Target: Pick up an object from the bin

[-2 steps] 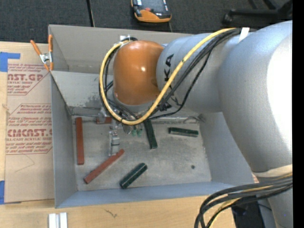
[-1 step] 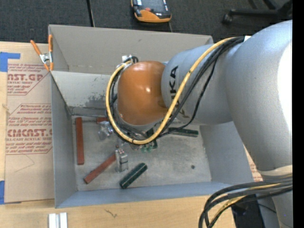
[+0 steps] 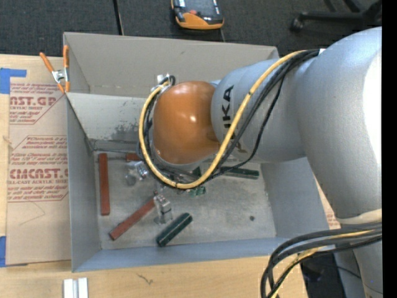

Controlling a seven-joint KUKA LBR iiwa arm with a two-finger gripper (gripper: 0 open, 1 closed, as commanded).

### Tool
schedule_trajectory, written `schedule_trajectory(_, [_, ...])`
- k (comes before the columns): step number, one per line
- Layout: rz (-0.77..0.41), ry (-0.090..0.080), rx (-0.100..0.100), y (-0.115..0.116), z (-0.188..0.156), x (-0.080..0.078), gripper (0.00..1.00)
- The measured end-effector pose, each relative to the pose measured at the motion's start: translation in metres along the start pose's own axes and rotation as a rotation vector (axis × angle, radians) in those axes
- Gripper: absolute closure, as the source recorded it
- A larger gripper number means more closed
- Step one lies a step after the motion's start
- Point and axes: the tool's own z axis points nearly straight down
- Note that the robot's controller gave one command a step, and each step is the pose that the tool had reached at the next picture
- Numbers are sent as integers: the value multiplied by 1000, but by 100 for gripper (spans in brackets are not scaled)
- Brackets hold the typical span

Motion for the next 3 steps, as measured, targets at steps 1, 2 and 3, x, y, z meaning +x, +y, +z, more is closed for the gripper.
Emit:
schedule_trajectory(1, [31, 0, -1, 7, 42, 10, 0])
schedule_trajectory(2, [-148, 0, -1, 20, 51, -4, 100])
schedule_trajectory(3, [-148, 0, -1, 20, 51, -4, 100])
